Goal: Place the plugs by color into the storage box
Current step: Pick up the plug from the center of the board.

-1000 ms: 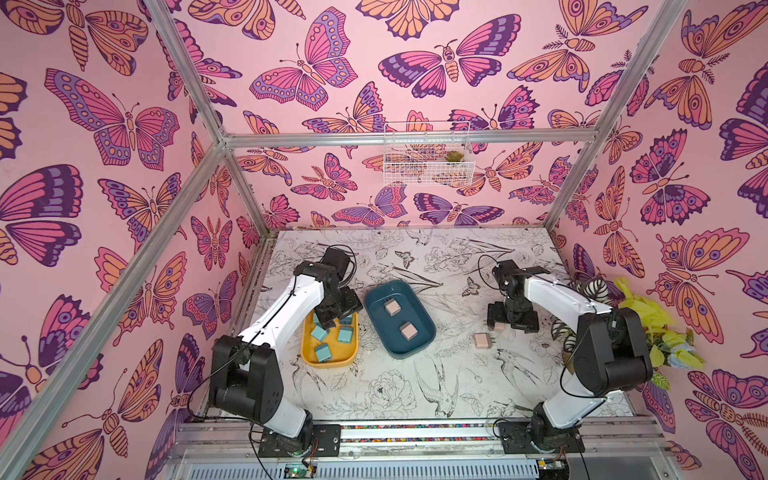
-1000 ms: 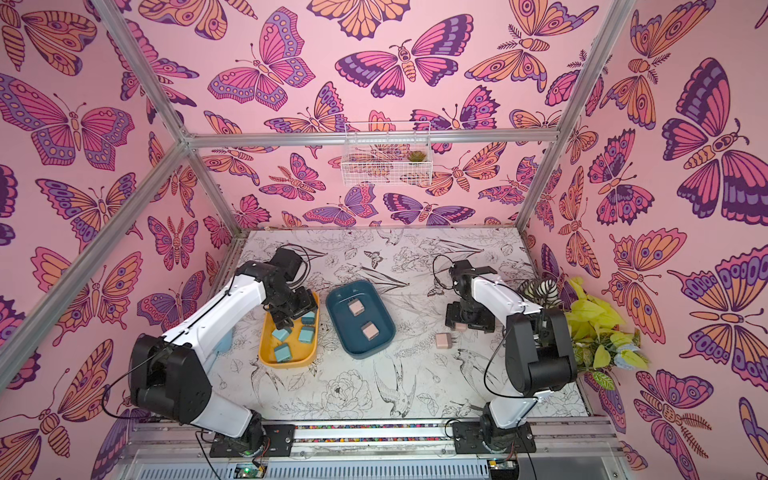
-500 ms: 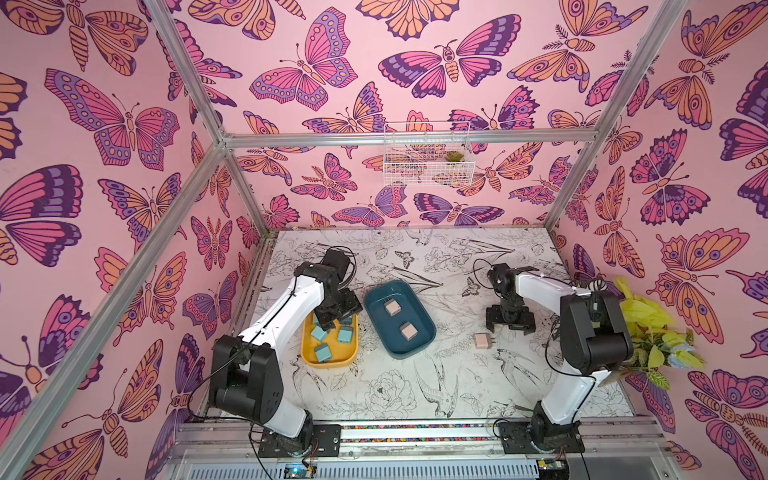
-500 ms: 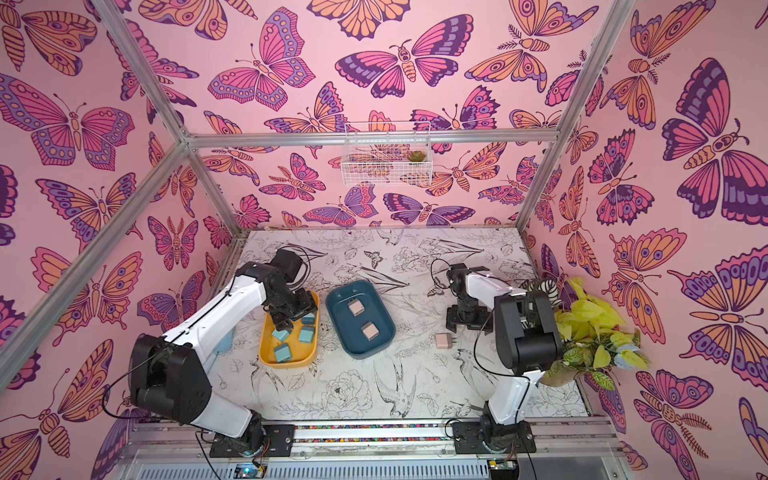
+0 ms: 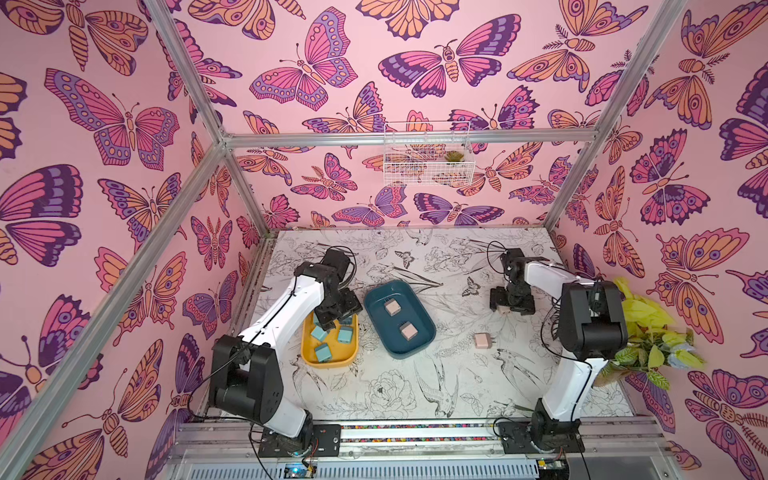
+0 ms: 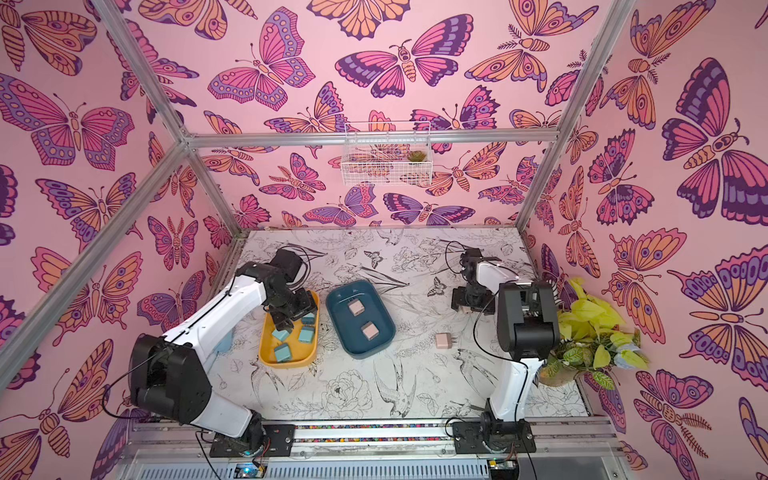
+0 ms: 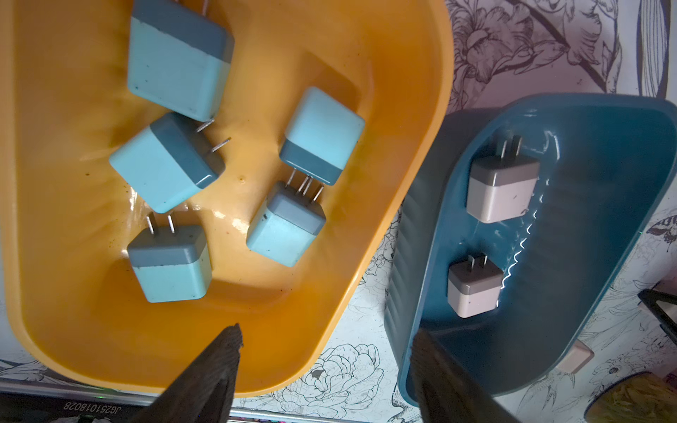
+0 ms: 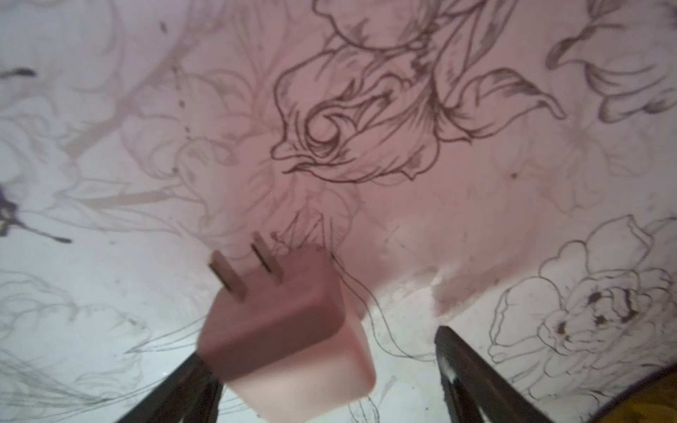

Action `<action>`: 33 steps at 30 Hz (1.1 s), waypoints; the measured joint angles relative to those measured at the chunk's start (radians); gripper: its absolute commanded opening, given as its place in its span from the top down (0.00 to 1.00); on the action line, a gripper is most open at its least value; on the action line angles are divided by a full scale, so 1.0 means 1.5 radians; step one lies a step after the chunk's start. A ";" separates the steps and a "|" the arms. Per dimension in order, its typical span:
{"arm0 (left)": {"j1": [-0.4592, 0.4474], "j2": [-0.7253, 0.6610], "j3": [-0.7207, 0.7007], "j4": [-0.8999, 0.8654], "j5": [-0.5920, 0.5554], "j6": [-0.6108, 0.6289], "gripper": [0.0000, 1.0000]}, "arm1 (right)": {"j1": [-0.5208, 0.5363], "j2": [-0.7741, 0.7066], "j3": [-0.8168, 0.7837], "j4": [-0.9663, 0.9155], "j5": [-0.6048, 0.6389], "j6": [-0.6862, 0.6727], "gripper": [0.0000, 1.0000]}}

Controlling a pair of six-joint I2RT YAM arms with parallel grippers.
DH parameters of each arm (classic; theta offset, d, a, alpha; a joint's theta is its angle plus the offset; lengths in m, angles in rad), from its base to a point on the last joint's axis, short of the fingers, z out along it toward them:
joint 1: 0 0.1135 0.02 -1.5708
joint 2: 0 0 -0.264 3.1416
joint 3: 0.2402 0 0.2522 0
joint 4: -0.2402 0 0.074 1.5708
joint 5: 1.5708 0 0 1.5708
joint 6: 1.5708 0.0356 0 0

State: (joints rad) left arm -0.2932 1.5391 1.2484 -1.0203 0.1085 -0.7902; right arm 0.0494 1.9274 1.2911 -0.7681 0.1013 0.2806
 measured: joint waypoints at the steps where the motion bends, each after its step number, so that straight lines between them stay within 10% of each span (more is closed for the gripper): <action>1: 0.000 0.000 0.000 0.000 0.000 0.000 0.25 | 0.000 0.001 0.000 0.008 -0.009 -0.004 0.14; 12: 0.000 0.000 0.000 0.000 0.000 0.000 0.25 | 0.000 0.018 0.013 0.041 -0.052 -0.028 0.54; 33: -0.001 0.001 0.002 -0.001 0.003 0.004 0.25 | 0.073 -0.081 -0.050 0.000 -0.057 -0.011 0.59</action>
State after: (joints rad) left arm -0.2939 1.5398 1.2510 -1.0210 0.1123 -0.7837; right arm 0.1585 1.8065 1.2167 -0.7685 0.0154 0.2642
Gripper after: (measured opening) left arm 0.747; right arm 0.456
